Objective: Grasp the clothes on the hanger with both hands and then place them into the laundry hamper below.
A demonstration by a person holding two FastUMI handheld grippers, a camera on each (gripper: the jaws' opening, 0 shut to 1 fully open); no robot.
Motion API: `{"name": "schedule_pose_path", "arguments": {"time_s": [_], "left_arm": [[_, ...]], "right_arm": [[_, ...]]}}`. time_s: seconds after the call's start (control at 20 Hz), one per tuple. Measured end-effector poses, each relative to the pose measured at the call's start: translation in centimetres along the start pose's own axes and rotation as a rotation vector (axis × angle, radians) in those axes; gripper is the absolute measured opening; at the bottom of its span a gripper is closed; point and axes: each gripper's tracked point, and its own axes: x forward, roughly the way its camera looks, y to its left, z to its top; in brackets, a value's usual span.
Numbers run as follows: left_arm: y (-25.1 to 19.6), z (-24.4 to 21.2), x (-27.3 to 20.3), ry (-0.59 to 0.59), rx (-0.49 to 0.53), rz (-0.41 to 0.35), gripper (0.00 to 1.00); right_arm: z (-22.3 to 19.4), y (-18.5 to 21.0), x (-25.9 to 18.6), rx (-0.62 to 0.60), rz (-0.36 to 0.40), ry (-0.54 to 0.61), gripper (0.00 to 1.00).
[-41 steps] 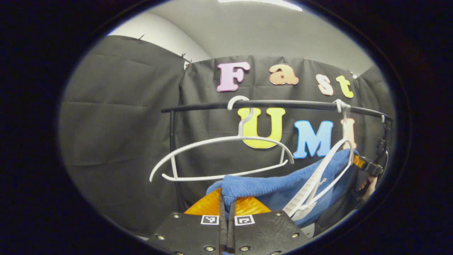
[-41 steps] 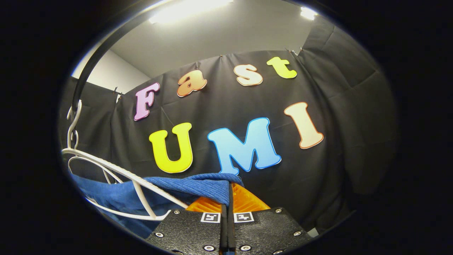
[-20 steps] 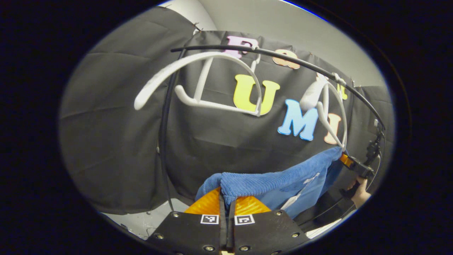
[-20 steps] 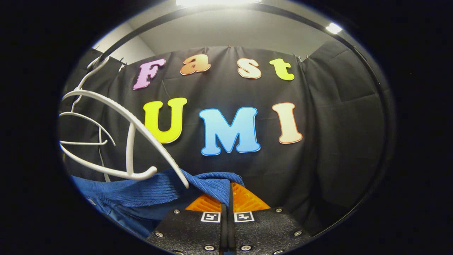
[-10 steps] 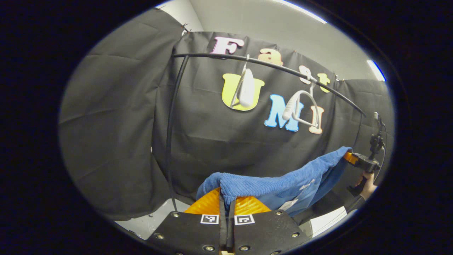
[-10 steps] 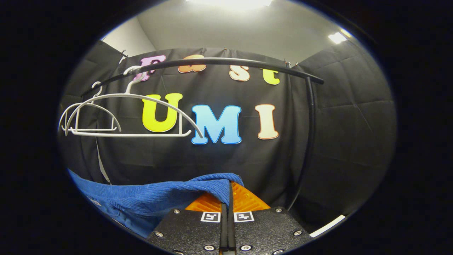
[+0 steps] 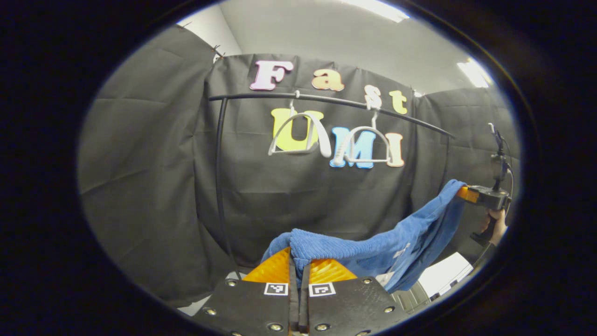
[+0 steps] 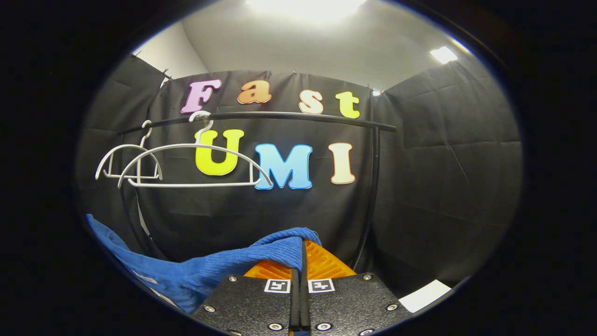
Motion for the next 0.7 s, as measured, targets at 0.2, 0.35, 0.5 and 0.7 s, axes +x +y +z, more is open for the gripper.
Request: {"name": "schedule_pose_path", "arguments": {"time_s": [0.2,0.35,0.5,0.7], "left_arm": [[-2.6,0.4,-1.3,0.0,0.039,-0.05,0.01],[-4.4,1.0,-1.2,-0.004,0.042,-0.084,0.01],[-6.8,1.2,-0.2,0.003,0.058,-0.093,0.01],[-9.6,1.0,0.6,0.03,0.038,-0.099,0.01]], "right_arm": [[-0.5,0.9,-2.2,-0.006,0.039,0.021,0.0],[-1.2,1.4,-3.3,-0.007,0.064,0.04,0.0],[-2.2,1.8,-3.9,0.003,0.089,0.062,0.0],[-4.2,1.9,-4.3,0.006,0.124,0.108,0.0]]}}
